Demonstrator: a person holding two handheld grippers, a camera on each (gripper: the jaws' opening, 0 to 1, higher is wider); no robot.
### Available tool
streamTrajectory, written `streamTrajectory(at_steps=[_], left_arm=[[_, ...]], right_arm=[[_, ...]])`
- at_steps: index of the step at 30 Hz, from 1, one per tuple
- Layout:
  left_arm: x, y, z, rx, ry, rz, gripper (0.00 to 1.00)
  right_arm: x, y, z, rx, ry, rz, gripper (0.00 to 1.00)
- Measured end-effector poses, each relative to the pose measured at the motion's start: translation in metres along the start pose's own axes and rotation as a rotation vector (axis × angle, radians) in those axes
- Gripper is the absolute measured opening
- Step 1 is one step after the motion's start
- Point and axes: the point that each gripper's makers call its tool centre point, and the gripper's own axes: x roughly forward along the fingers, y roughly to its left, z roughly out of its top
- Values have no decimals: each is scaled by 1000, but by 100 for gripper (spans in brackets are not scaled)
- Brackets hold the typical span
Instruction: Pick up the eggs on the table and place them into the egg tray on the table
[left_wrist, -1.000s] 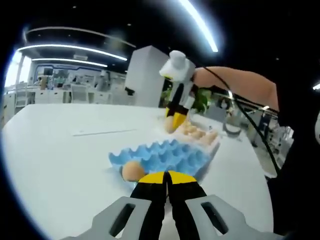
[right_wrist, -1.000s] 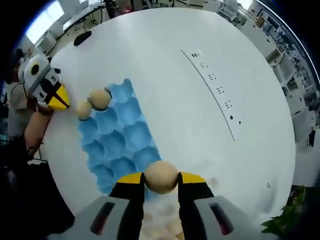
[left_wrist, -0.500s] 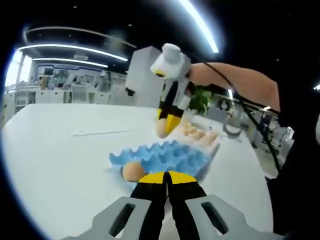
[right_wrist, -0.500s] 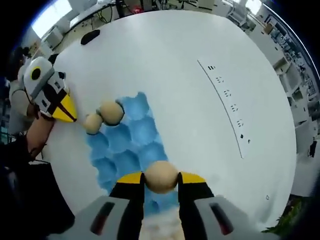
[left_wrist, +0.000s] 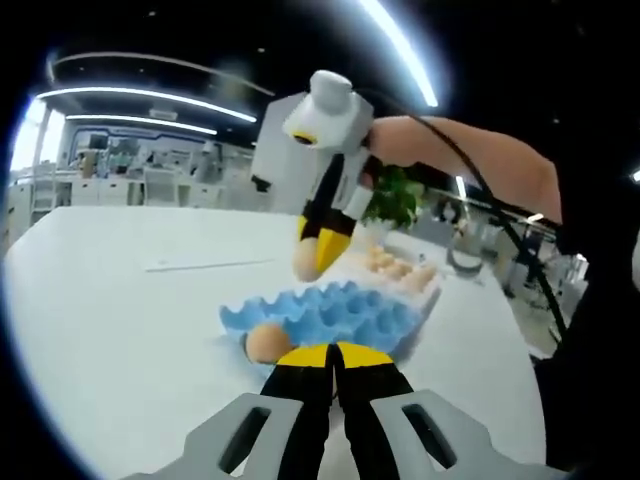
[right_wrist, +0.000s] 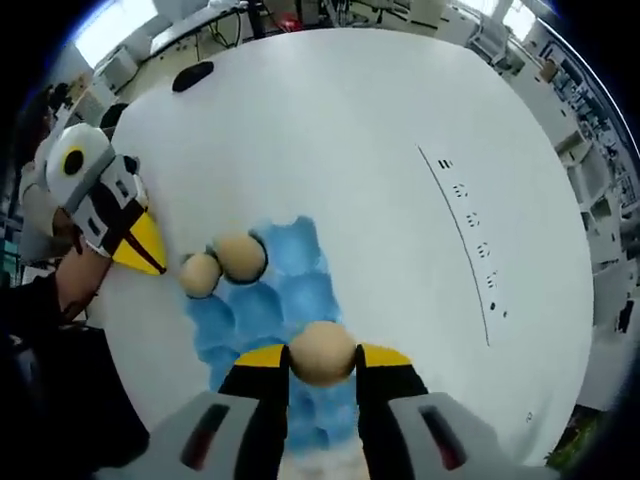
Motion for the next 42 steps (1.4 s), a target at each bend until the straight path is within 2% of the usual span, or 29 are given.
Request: streamTrajectory(at_steps=[14, 16, 20, 27, 32, 42], left_arm=[[2, 9, 2, -1, 3, 3, 0], [5, 6, 2, -1, 3, 0, 0], [4, 7, 1, 4, 6, -1, 0], [2, 9, 0, 0, 0, -2, 0], [1, 13, 1, 6, 2, -6, 0], [1, 8, 0, 6, 0, -11, 0]], right_arm=[[12, 25, 31, -50, -25, 20, 27], [14, 21, 40, -55, -28, 27, 27], [20, 23, 49, -55, -33, 37, 27], [31, 41, 47, -77, -38, 37, 27], [41, 40, 52, -98, -29, 33, 27], [56, 47, 46, -139, -18, 33, 27]])
